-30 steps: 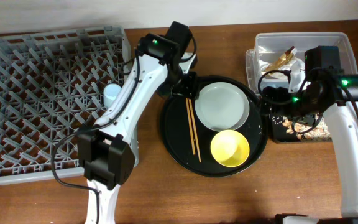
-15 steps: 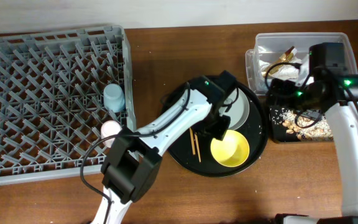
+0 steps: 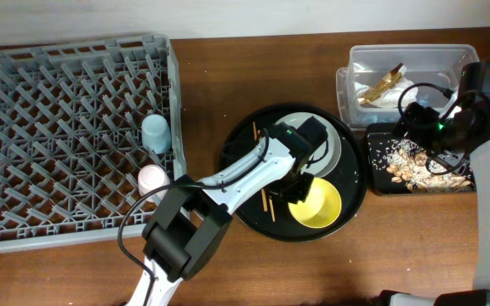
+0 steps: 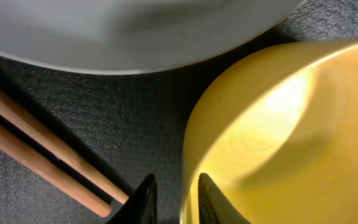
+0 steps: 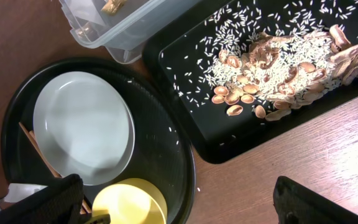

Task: Sort waste into correct bins and load items into the dishwasher rack
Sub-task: 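Grasp the yellow bowl with the left gripper, then place the yellow bowl upright at the back of the dish rack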

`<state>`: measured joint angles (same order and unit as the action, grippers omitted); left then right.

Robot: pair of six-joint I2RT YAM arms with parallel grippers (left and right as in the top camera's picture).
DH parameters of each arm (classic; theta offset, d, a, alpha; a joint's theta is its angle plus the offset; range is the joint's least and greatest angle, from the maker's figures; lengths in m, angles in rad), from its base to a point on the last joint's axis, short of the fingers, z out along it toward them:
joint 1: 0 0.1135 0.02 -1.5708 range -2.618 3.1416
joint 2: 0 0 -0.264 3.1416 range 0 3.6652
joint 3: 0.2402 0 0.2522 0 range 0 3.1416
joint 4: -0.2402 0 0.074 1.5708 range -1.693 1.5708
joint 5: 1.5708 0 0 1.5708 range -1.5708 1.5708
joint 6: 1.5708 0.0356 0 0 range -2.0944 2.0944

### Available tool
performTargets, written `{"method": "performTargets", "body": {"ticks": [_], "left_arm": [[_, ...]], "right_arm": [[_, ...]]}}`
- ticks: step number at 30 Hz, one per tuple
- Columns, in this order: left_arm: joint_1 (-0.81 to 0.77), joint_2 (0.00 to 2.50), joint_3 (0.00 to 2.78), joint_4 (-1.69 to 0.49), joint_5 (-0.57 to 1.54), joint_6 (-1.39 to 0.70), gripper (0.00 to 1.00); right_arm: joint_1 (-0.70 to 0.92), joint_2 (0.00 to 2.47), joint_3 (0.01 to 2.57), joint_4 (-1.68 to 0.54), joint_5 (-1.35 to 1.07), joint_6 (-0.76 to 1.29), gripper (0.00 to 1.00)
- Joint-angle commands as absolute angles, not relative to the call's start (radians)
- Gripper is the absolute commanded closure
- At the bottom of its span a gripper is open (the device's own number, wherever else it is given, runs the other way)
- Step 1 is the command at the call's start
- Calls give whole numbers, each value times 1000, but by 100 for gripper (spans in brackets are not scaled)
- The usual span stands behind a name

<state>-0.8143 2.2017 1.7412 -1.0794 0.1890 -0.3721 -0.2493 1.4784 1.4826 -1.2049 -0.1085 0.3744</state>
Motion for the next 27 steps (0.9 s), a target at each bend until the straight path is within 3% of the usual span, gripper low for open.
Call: {"method": "performTargets", "body": {"ticks": [1,2,9,12,15,20,24,27], "left_arm": [[-816,2211,1733,-1073,179,-382,94],[-816,2211,1733,-1072,179,-382,99],[-813,2163,1863,-1213,131,-335,99],[-792,2073,2026,-1352,-82,-336,99],[-663,1966,2176,-1425,-379,-337,99],[-396,1936,2190,-1338,-781,-400,99],[-288,2028,2190,-1224,-1135,-471,99],[-259,2098,2190,-1120,-1200,-477,99]], "right_arm": [[-256,1484,1477,-1216,-93,386,1],[-256,1484,1477,-1216,-93,379,2],[-256,1484,1477,-1215,-93,379,2],[-256,1484,1477,-1215,-93,379,1],[-256,1484,1477,-1215,-93,378,2],[-256,1484,1477,-1215,-93,379,1],[-256,1484,1477,-1215,-93,379,1],[-256,1484,1477,-1215,-93,378,2]]}}
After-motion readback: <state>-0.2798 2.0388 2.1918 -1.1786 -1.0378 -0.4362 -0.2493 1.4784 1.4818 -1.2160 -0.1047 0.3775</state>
